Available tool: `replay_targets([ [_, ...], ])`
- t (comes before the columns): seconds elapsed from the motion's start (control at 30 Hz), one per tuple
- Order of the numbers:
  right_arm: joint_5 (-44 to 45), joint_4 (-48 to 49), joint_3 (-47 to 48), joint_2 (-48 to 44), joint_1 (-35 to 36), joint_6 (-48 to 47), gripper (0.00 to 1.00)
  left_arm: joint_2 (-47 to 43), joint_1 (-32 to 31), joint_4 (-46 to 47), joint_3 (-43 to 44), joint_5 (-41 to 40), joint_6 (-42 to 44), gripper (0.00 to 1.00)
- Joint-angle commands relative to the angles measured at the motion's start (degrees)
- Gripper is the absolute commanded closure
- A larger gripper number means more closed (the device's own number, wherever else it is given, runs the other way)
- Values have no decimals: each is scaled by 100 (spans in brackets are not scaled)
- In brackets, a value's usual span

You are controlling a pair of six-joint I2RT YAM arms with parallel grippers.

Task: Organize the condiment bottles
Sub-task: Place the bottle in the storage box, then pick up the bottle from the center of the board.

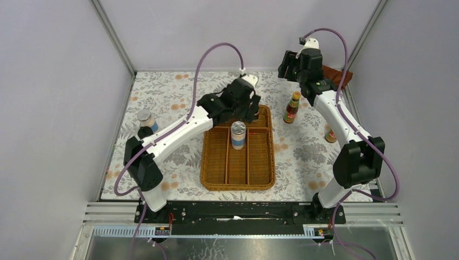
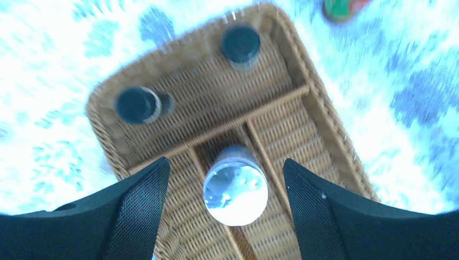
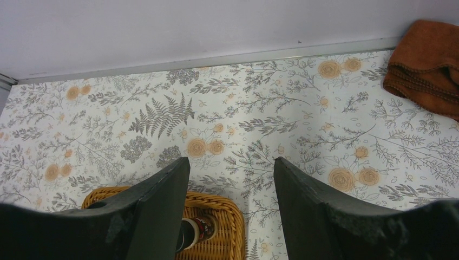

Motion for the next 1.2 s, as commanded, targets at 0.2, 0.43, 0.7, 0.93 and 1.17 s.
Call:
replay_targets([
  [0.2, -89, 198, 202, -394, -32, 62, 34, -244, 698, -321, 1549, -2140, -596, 17],
  [0.43, -226, 423, 19, -400, -40, 290, 34, -419, 2537, -725, 900, -1621, -1324, 18],
  [0.7, -395, 918, -349, -381, -41, 573, 34, -211, 3605, -1225, 907, -1671, -1279, 18],
  [0.93, -485, 1011, -630, -434, -40, 548, 34, -15, 4033, -1795, 998, -2052, -1565, 17],
  [1.17, -557, 928, -664, -495, -38, 527, 34, -198, 4487, -1836, 280, -1794, -1900, 15],
])
